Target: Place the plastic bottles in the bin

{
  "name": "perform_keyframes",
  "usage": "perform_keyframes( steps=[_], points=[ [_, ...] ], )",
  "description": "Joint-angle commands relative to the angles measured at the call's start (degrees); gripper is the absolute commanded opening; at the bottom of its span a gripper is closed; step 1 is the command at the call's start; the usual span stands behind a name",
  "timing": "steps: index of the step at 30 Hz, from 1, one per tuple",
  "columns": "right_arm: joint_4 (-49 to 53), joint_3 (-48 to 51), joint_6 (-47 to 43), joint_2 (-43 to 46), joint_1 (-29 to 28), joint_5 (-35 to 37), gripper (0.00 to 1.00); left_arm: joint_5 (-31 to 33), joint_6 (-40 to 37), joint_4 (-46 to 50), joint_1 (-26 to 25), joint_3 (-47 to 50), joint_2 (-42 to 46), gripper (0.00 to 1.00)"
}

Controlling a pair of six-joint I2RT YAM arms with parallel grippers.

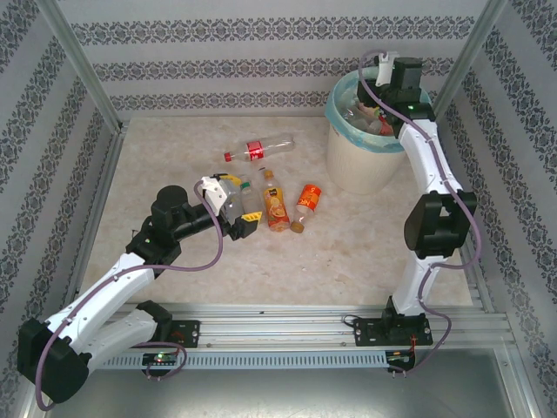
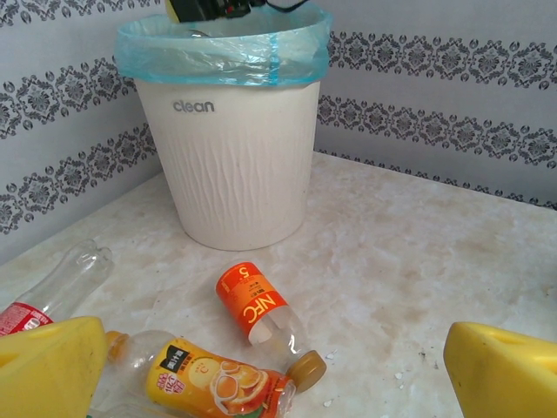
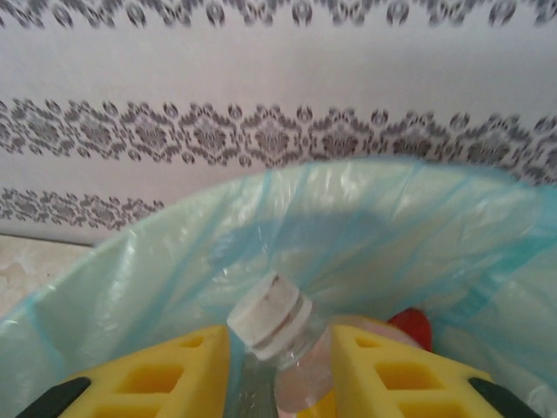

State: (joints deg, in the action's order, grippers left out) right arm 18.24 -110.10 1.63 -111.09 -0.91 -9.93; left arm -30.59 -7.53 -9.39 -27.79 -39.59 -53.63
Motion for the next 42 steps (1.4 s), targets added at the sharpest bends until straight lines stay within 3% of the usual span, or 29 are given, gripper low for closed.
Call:
perform_keyframes(
  steps=[1,8,15,20,24,28,31,42],
  points=[
    [1.48,1.14,1.63,-0.03,-0.50,-1.66,0.35,0.88,-1.52,1.04,-1.02,-1.72,0.37,1.00],
    [5.53,-1.79,1.86,1.99,-0.50,-1.22,0.39,3.84,-0.55,2.44,-1.04,-2.90,-0.07,1.00],
    [9.28,-4.83,5.07,11.46,-1.53,0.99,0.54,15.61,7.58,16.80,-1.04,-13.87,-7.54,0.96],
    [5.78,7.34,6.50,25.75,-4.72,3.66,0.57,28.02,17.77,31.22,-0.96,-24.31,-15.51,0.94],
    [0.29,24.69,9.65,40.55,-10.87,6.91,0.58,31.80,25.11,40.80,-0.61,-28.59,-22.43,0.94],
    [-4.16,40.97,11.98,53.14,-20.24,13.62,0.59,32.11,29.74,46.06,0.17,-29.88,-27.87,0.93],
    [-3.62,47.87,12.86,58.11,-25.33,16.95,0.59,31.41,31.30,45.22,0.84,-27.86,-29.18,0.93],
    [-0.75,55.40,16.48,61.46,-31.35,16.57,0.59,23.69,35.90,36.73,2.04,-18.98,-32.85,0.89]
  ],
)
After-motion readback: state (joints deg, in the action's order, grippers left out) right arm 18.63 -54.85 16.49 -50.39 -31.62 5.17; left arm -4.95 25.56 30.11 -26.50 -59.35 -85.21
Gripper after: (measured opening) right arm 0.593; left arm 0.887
